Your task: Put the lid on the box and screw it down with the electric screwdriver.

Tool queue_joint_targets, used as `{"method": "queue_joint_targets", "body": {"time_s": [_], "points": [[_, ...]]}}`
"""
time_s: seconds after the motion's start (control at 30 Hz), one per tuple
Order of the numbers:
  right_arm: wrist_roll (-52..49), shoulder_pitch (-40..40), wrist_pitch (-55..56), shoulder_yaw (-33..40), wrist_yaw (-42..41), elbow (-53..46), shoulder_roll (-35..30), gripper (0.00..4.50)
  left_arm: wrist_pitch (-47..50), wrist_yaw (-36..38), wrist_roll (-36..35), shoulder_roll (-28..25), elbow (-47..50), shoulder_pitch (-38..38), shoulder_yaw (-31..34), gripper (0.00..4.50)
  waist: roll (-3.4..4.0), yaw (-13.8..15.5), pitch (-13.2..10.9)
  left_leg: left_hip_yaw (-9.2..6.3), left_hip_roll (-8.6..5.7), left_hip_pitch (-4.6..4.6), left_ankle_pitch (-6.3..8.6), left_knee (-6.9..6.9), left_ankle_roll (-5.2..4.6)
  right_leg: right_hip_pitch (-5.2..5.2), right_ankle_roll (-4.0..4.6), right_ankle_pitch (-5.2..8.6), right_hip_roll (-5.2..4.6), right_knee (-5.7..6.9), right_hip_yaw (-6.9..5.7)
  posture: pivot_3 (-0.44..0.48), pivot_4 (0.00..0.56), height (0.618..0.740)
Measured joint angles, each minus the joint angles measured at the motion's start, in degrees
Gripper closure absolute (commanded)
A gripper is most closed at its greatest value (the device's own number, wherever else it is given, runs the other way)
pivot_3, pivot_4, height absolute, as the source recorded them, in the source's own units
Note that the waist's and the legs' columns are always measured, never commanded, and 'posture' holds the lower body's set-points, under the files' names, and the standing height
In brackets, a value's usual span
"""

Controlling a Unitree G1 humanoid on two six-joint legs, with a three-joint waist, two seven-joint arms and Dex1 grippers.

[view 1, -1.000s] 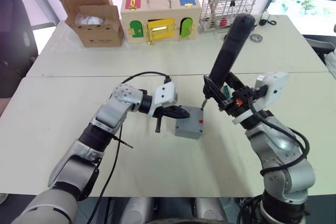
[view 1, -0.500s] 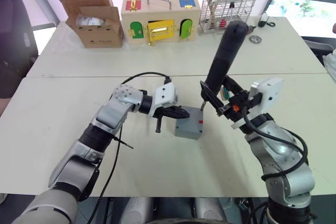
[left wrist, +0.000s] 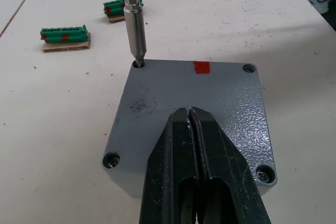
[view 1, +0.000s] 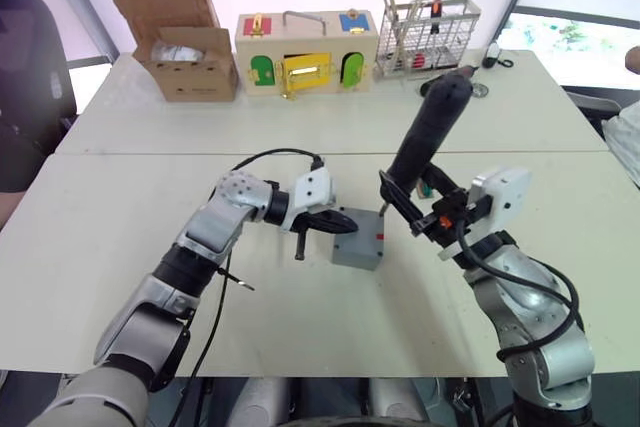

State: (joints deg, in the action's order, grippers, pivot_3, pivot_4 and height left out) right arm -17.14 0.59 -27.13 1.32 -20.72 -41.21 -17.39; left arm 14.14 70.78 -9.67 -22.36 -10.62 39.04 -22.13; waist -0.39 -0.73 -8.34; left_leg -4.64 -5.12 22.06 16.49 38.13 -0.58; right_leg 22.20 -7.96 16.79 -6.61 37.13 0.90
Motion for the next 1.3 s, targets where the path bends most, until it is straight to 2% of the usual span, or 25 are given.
{"method": "queue_joint_targets", "body": {"time_s": [1.3], "points": [[0.6, 0.15, 2.19, -2.05, 0.34, 2.89, -0.53, 2.55, 0.54, -1.15, 0.81, 0.57, 0.51, -0.63, -0.13, 4.5, -0.38, 0.19, 0.6, -0.1, 0.03, -0.01, 0.01, -0.12, 0.0, -0.01, 0.01, 0.01, 0.01, -0.14, 0.02, 0.0, 0.15, 0.737]]}}
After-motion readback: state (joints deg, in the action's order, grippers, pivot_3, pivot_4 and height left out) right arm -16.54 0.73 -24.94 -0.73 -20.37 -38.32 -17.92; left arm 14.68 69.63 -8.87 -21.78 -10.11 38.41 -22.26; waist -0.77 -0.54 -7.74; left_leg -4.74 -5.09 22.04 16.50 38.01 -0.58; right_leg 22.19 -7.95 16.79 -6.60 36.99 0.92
